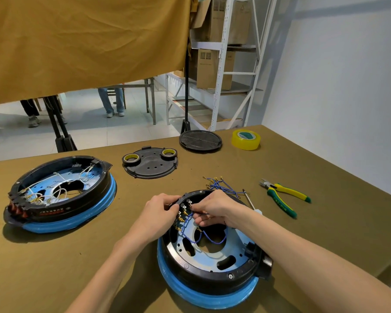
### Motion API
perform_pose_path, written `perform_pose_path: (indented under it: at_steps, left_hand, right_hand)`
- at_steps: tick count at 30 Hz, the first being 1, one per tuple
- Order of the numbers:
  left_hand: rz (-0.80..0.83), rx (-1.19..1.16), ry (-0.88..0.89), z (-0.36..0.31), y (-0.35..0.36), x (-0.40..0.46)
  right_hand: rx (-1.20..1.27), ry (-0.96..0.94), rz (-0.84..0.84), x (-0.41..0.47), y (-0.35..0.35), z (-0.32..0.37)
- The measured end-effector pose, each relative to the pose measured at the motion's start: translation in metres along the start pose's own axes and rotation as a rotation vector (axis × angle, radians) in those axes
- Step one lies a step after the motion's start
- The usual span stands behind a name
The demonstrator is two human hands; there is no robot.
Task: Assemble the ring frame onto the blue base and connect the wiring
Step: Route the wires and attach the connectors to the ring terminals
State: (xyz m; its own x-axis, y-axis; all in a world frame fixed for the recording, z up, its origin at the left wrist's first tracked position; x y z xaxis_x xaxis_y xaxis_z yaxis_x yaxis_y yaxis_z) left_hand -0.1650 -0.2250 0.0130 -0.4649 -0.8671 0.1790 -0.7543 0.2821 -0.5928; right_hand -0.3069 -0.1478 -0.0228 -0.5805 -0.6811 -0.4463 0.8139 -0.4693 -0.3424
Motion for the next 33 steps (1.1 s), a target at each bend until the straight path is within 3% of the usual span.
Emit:
perform_pose_path:
  at_steps: [13, 16, 19, 22, 33]
  left_hand:
    - [-0.057, -0.006, -0.015, -0.002, -0.002, -0.004]
    - [-0.048, -0.011, -0.023, -0.001, -0.001, -0.006]
    - [-0.052, -0.007, -0.021, -0.001, 0.000, -0.007]
    - [-0.058, -0.007, -0.018, 0.000, 0.001, -0.007]
    - [-0.059, -0.019, -0.019, 0.003, 0.000, -0.005]
  right_hand:
    - [-0.096, -0.074, -0.033, -0.005, -0.002, 0.008]
    - [-0.259, -0.252, -0.071, -0.011, -0.011, 0.019]
    - [-0.570, -0.573, -0.296, -0.029, -0.024, 0.040]
    - [-0.624, -0.709, -0.359, -0.048, -0.017, 0.044]
    - [-0.592, -0.656, -0.314, -0.039, 0.005, 0.040]
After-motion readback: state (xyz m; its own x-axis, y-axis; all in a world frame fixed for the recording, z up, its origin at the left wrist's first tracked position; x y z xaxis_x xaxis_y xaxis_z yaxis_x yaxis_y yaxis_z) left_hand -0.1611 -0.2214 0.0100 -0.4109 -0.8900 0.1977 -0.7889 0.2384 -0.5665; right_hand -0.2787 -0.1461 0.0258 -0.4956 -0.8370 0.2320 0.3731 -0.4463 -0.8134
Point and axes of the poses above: each hand's wrist, its own x-axis towards the middle knuckle, its own y-axis out of the palm, z = x × y, the point moved 10 cm from there along x, towards the middle knuckle, and after that the axes turned 13 degrees about -z, right-handed, at the moved point
